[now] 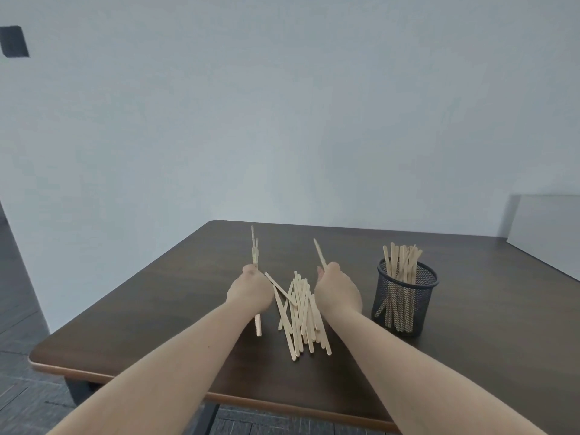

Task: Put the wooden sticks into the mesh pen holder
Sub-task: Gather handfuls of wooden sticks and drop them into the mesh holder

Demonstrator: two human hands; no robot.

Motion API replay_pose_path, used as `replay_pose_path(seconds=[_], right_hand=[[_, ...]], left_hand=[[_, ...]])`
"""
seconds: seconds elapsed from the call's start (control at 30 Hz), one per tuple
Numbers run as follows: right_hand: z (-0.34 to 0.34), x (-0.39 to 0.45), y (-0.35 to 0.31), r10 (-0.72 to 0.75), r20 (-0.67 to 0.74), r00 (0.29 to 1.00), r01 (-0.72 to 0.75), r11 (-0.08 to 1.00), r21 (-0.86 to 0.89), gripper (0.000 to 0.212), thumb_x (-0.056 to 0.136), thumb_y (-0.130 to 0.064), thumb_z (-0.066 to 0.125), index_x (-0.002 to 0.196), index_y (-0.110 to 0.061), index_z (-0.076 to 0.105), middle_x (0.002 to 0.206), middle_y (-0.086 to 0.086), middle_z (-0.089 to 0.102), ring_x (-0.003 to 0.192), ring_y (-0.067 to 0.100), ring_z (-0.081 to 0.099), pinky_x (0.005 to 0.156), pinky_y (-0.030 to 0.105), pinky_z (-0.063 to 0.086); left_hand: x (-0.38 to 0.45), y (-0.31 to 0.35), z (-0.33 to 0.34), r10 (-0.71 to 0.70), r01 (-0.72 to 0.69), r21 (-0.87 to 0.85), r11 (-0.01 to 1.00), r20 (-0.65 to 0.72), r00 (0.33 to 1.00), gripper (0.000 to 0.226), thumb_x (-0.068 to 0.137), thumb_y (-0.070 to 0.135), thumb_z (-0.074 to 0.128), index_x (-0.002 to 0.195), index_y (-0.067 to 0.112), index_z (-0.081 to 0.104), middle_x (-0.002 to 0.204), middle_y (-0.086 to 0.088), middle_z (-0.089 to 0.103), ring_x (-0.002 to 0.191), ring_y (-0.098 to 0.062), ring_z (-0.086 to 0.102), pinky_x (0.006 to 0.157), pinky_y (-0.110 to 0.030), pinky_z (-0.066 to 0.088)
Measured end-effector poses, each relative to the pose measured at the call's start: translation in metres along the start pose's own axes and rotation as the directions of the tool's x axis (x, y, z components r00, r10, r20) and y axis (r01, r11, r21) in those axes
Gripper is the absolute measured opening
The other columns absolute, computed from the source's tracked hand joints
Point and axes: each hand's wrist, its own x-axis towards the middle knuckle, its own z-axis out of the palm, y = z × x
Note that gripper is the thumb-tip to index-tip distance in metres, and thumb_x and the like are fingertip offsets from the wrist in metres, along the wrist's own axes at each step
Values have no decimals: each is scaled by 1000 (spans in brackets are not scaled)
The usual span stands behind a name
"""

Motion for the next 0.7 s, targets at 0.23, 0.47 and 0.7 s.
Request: replay_pose_path(seconds=[0.23, 0.47, 0.7], right_hand=[[-19, 3, -13, -83, -268, 960, 205, 857, 472, 43, 100, -38, 41, 65, -16, 28, 58, -3, 35, 54, 15, 32, 54, 32, 29], [-12, -6, -12, 47, -240, 970, 137, 708, 692, 53, 91, -44, 56, 58, -14, 27, 57, 0, 30, 54, 13, 29, 52, 22, 29], [-5, -3, -3, 42, -211, 977, 122, 697, 707, 50, 88, -42, 62, 60, -10, 36, 58, 4, 37, 53, 11, 34, 55, 24, 35]], left_hand=[[5, 6, 3, 259, -334, -414, 847, -229, 938, 17, 101, 15, 29, 93, 4, 40, 81, -6, 51, 71, -23, 49, 62, -32, 43], [-16, 7, 16, 303, -403, -420, 813, -286, 909, 33, 102, 27, 35, 71, 19, 29, 62, 2, 35, 54, -15, 32, 51, -27, 28], [-14, 4, 24, 320, -429, -405, 808, -309, 895, 41, 99, 32, 43, 64, 16, 28, 58, 4, 32, 53, -13, 27, 50, -24, 28]])
